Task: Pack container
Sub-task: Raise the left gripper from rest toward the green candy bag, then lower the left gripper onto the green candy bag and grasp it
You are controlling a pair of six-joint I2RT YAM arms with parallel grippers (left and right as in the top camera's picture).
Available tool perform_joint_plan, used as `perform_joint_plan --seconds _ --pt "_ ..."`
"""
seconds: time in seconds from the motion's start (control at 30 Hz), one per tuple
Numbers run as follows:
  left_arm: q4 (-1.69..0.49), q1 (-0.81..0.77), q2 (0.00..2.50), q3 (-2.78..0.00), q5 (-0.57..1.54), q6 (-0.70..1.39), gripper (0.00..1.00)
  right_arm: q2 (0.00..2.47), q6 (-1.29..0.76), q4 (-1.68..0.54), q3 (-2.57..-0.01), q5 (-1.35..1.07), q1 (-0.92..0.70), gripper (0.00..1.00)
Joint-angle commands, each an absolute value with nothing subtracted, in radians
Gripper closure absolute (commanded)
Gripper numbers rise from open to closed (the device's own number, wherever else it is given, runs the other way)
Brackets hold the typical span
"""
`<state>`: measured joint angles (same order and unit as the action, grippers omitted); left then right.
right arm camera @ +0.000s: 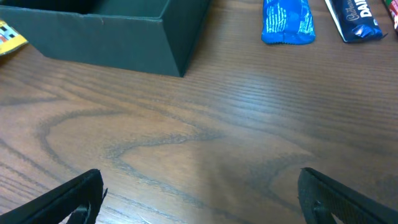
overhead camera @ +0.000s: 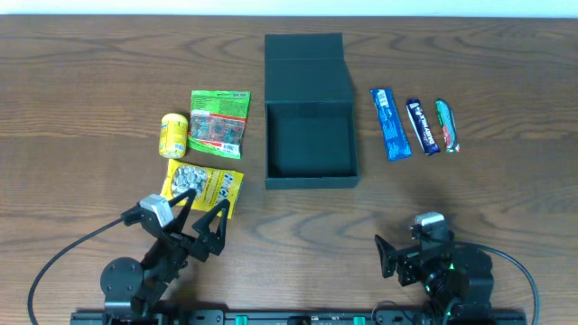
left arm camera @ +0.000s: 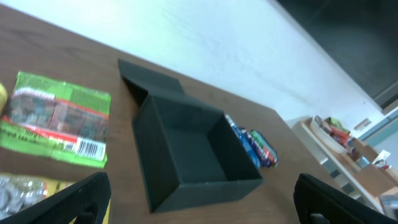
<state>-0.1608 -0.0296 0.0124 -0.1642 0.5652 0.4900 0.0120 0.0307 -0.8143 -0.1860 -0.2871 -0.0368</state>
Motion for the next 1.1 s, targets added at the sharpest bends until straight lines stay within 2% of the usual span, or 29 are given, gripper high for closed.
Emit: perform_joint_plan --seconds 0.0,0.17,0.3,0.43,0.63,0.93,1.07 --pt "-0.158 -0.027 0.081 -0.176 0.522 0.495 0.04 0.006 0.039 -0.813 -0.181 -0.288 -0.040 0.01" --pt "-0.235 -0.027 0.332 -0.299 0.445 0.352 0.04 0.006 0.039 -0.813 -0.181 -0.288 -0.040 0.01" --pt "-0.404 -0.027 0.619 -0.506 0.274 0.184 0.05 0.006 0.039 -0.813 -0.181 -0.288 -0.040 0.01" --pt "-0.498 -0.027 0.884 -0.683 0.226 0.134 0.04 0.006 0.039 -0.813 -0.181 -0.288 -0.040 0.01" --pt "-0.429 -0.070 1.218 -0.876 0.160 -0.007 0.05 0.006 0.039 -0.813 -0.181 -0.288 -0.040 0.01" --pt "-0.348 -0.133 1.598 -1.088 0.147 -0.076 0.04 0.006 0.039 -0.813 -0.181 -0.288 -0.040 0.01" --pt "-0.290 -0.141 1.743 -1.131 0.144 -0.098 0.00 0.006 0.039 -0.813 -0.181 -0.288 -0.040 0.01"
